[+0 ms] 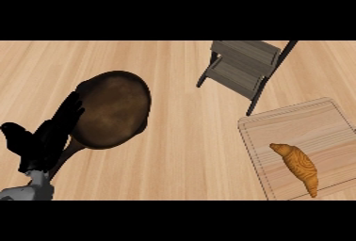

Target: Pick the lemon from the cutting board and place it in the tiered basket

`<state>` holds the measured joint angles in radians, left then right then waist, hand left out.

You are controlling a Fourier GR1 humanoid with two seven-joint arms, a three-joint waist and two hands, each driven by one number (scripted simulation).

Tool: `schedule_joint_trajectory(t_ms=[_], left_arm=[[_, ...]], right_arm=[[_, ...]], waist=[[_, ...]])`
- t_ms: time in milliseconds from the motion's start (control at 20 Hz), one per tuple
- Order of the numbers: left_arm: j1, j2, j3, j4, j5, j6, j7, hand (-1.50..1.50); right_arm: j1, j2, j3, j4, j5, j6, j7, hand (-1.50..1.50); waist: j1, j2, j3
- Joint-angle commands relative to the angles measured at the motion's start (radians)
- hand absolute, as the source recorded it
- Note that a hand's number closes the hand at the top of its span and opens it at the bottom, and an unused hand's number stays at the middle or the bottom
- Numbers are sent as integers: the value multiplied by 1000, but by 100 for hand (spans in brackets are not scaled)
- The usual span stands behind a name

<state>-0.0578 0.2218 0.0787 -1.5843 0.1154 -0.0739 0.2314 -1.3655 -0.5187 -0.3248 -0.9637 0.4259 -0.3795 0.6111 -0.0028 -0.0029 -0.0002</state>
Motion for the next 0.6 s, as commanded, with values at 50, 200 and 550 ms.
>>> schedule_joint_trajectory(t_ms=[50, 200, 550], left_arm=[[17, 17, 31, 23, 19, -29, -34, 0], [-3, -31, -10, 46, -28, 14, -49, 0], [4, -14, -7, -59, -12, 12, 46, 0]], right_arm=[[12, -131, -60, -59, -14, 20, 62, -150], [86, -230, -123, -87, -57, 74, 39, -150], [225, -422, -261, -152, -187, 242, 35, -150]], waist=[[-2, -1, 0], [-14, -1, 0], [-8, -2, 1]])
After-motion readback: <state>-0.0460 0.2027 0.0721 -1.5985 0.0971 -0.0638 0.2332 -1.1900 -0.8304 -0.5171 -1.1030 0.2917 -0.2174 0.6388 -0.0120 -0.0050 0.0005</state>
